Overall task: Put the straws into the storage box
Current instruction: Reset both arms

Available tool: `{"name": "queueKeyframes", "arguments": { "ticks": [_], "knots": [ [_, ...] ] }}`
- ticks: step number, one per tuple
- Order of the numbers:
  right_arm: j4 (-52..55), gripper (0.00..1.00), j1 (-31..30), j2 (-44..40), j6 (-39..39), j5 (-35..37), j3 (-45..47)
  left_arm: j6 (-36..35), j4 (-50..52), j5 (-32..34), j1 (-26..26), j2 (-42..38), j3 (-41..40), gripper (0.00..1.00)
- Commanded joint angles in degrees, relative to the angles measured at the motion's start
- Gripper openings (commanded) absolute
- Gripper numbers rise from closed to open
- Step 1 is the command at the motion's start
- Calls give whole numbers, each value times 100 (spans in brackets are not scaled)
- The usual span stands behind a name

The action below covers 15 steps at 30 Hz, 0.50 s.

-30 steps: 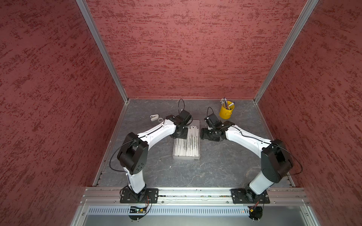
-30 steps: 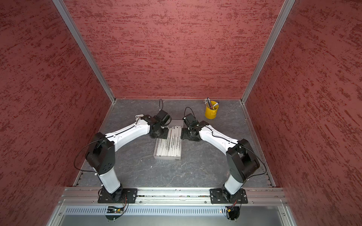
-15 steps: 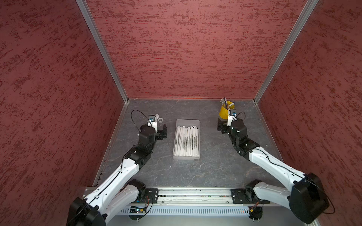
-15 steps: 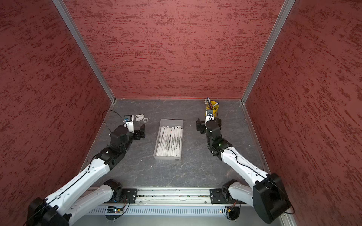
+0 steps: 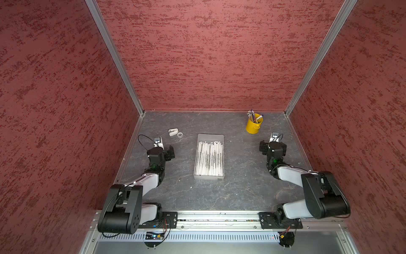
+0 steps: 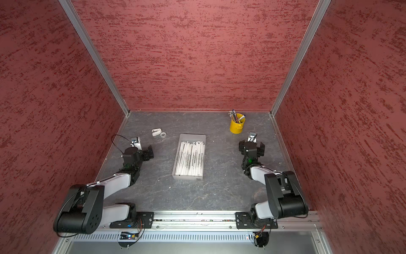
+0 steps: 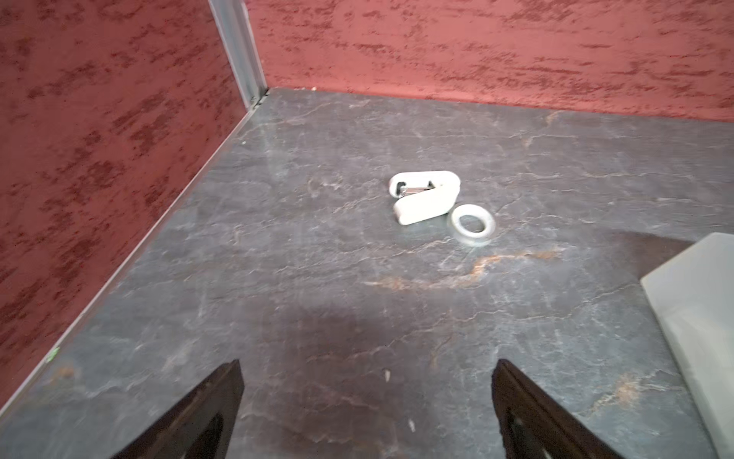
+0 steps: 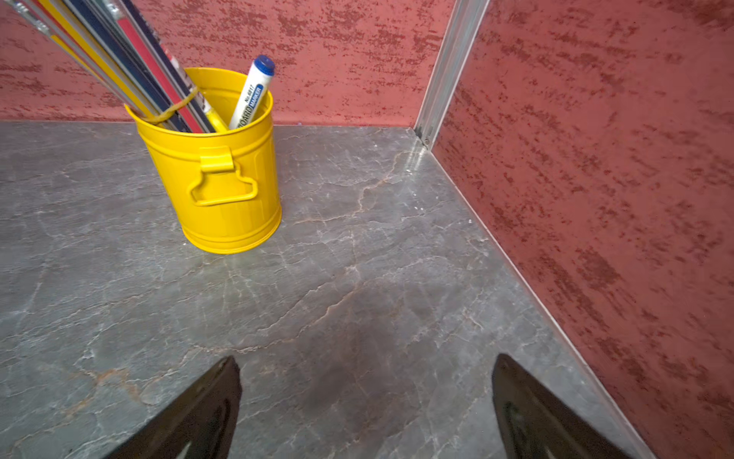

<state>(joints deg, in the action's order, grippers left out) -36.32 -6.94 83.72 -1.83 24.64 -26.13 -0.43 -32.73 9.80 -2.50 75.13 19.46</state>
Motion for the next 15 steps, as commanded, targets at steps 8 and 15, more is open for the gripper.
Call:
{"name": "queueKeyframes", "arguments": {
  "ticks": [8, 15],
  "knots": [
    [-1050, 98, 518, 275, 217, -1921, 225, -30, -1826, -1777, 590, 1270, 248, 100],
    [-1664, 98, 537, 487, 219, -1879, 446, 306, -2275, -1799, 832, 1282, 2, 100]
  ]
}}
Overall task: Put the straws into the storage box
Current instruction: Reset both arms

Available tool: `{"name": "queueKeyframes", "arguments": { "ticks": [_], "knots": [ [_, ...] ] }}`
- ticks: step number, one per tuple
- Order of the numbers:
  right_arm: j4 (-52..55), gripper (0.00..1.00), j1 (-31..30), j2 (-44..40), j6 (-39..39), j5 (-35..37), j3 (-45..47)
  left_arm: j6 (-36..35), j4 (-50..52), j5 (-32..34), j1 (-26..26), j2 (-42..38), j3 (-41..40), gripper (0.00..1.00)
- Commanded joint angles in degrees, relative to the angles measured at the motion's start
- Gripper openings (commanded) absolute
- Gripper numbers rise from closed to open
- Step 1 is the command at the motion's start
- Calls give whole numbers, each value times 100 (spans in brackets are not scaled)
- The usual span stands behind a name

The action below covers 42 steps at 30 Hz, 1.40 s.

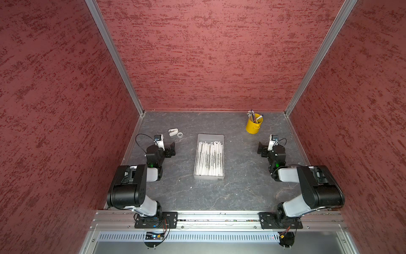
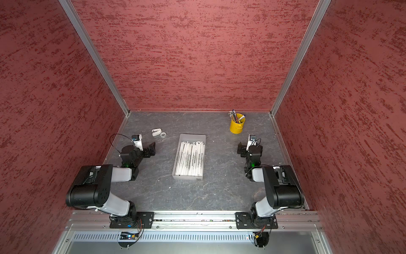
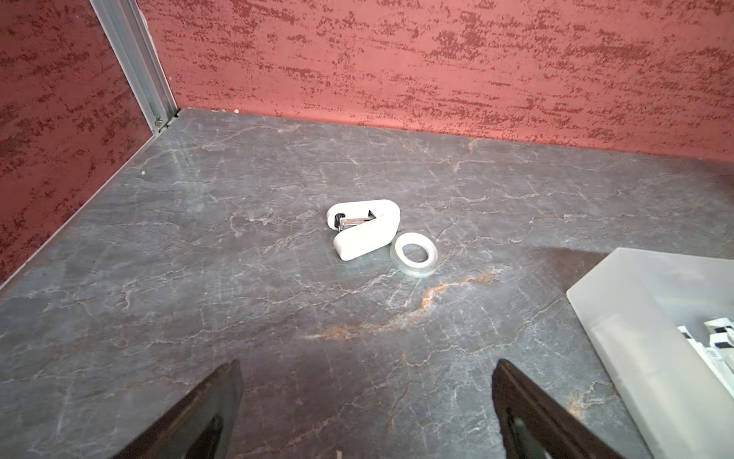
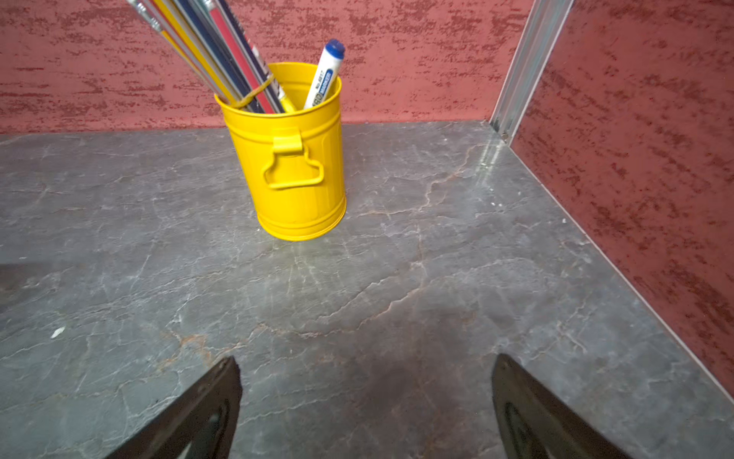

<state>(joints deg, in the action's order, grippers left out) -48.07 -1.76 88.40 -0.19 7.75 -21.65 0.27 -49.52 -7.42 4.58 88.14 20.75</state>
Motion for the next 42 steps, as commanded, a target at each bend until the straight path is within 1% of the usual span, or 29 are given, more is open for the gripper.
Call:
{"name": "queueKeyframes", "arguments": {
  "ticks": [1, 4, 8, 9, 33, 36, 40, 42],
  "knots": [
    [-440, 98, 26, -7, 59, -204, -12, 266, -695, -92, 152, -21, -175, 100],
    [-434, 98, 22, -11, 56, -196, -6, 241, -625, 19, 110, -36, -138, 100],
    [-461, 99, 19, -6, 54, -197, 2, -64, -167, 723, -320, -32, 97, 100],
    [-459, 98, 19, -8, 54, -199, -4, -67, -187, 743, -341, -19, 96, 100],
    [-449, 98, 26, -8, 54, -197, -6, -65, -181, 725, -335, -21, 95, 100],
    [-448, 98, 23, -8, 54, -201, -6, -114, -235, 879, -411, -22, 70, 100],
    [-448, 98, 20, -8, 53, -202, -6, -97, -250, 849, -381, -19, 63, 100],
    [-448, 99, 19, -7, 53, -199, -6, -40, -162, 713, -305, -30, 102, 100]
  ]
}}
